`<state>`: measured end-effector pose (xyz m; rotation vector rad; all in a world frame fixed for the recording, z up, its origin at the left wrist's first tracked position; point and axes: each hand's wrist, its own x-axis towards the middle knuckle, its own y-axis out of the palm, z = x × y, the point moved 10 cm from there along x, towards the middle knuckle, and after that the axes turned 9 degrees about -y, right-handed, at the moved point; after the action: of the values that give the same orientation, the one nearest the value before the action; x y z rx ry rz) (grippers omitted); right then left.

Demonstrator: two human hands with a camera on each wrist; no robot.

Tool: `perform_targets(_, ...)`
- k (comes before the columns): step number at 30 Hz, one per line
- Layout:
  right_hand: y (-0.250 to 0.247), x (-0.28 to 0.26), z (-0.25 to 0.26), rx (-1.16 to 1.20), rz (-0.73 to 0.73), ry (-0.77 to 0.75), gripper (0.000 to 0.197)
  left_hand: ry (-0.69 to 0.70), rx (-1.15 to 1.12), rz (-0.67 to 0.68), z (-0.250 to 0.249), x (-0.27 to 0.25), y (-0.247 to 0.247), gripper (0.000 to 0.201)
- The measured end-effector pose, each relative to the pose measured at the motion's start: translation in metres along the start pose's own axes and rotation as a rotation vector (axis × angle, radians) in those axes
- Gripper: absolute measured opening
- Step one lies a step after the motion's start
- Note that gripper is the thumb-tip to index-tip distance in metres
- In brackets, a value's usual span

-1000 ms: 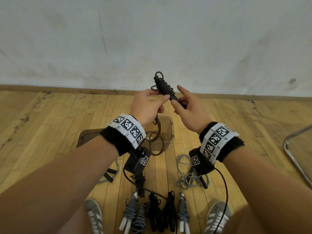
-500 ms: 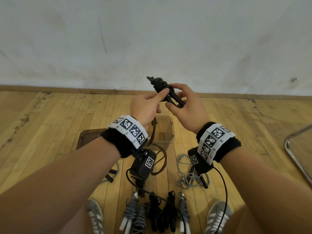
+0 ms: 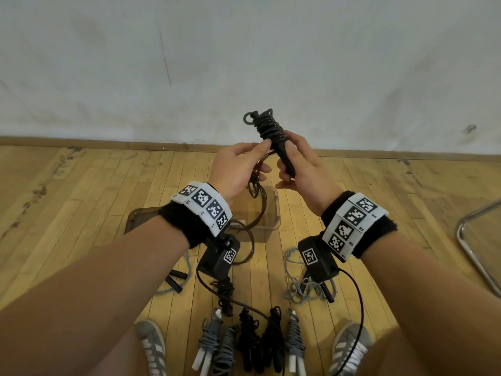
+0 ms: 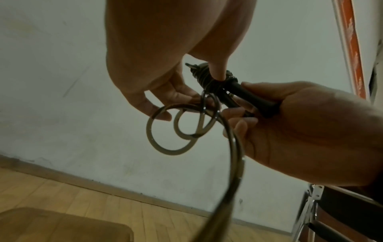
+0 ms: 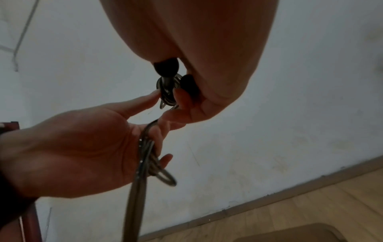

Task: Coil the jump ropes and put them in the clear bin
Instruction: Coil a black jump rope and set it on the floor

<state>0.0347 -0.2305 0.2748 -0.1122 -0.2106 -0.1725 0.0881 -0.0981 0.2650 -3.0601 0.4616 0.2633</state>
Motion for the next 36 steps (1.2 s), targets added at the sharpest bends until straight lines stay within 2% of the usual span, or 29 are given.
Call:
perform_targets(8,-0.006,0.001,0.004,-0.461,0.019,-0.149,0.054,-0.039,0.059,0.069,0.008,0.006,0.001,0.016)
perform_targets(12,-0.007,0.001,0.012,-0.793,-0.025,-0.274,0.054,-0.055,-0.012,0.086,0.008,0.004,0.006,0.022)
perform_targets(15,-0.01,0.0,0.018,-0.894,-0.078,-0.309,0.053,-0.045,-0.078,0.075,0.006,0.002,0.006,0.021)
perform_targets(17,-0.007,-0.001,0.021,-0.861,-0.084,-0.355,0.05,-0.04,-0.106,0.044,0.006,0.001,0.003,0.022)
perform_targets(20,-0.003,-0.002,0.022,-0.613,-0.061,-0.357,0.046,-0.065,-0.186,-0.016,0.011,0.003,-0.004,0.028)
perform_targets(22,-0.006,-0.003,0.021,-0.432,-0.077,-0.286,0.046,-0.06,-0.2,-0.022,0.01,0.004,-0.007,0.031)
perform_targets(25,-0.002,-0.004,0.008,-0.156,-0.065,-0.103,0.056,-0.047,-0.174,0.005,0.007,0.005,-0.003,0.032)
perform_targets(28,0.013,-0.008,-0.006,0.05,0.012,0.052,0.049,-0.035,-0.167,0.013,0.007,0.004,0.0,0.03)
perform_targets(30,0.015,-0.007,-0.007,0.045,0.059,0.043,0.04,-0.014,-0.132,0.02,0.006,0.003,0.002,0.028)
perform_targets(33,0.01,-0.003,0.0,-0.071,0.11,-0.035,0.037,0.025,-0.026,0.023,0.001,0.001,0.004,0.03)
perform_targets(36,-0.002,0.002,0.008,-0.232,0.086,-0.12,0.039,0.022,0.062,0.069,0.001,-0.001,0.008,0.033)
